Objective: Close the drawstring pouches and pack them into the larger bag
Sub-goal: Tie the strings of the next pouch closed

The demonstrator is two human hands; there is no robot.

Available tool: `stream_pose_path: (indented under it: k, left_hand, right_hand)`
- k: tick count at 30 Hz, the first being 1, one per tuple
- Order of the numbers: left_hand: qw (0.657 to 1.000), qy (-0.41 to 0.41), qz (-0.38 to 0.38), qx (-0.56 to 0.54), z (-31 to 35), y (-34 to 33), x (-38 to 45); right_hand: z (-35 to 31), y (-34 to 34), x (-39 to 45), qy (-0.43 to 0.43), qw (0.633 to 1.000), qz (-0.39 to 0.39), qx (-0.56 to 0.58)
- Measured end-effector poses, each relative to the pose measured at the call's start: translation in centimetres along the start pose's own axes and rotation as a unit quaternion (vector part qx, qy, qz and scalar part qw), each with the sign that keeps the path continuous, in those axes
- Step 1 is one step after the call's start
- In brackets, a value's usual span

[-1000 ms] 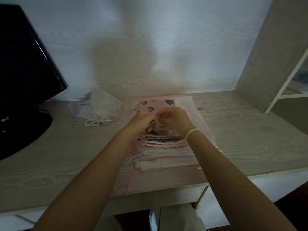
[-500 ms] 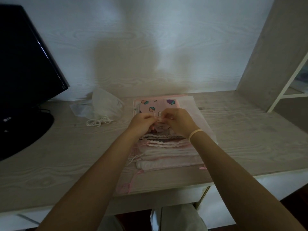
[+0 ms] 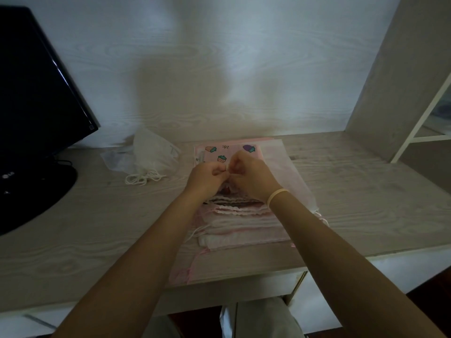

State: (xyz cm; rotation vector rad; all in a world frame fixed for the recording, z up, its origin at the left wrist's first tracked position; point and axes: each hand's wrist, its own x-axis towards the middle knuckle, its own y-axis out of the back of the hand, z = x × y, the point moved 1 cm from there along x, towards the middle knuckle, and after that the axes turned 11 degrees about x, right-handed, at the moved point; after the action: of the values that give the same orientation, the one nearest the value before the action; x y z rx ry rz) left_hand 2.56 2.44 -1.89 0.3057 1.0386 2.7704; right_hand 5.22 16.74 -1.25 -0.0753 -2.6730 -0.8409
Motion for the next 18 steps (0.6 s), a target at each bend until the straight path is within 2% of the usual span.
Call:
stream_pose_path:
  k: [5, 8, 18]
  left_hand:
    - [0.999, 0.017, -0.006, -0.034, -0.3, 0.2, -0.2]
    - [0.998, 0.037, 0.020, -0.042, -0.7, 0.4, 0.2]
    - [0.990, 0.090, 0.006, -0.113, -1.1, 0.2, 0.3]
  right_hand:
    - [0.1, -0.5, 0.0, -0.014, 1.000, 0.023, 0.004]
    - [0.2, -0.7, 0.1, -0.029, 0.999, 0.040, -0.001]
    - [0.3, -1.0, 0.1, 0.016, 0.999, 0.024, -0.026]
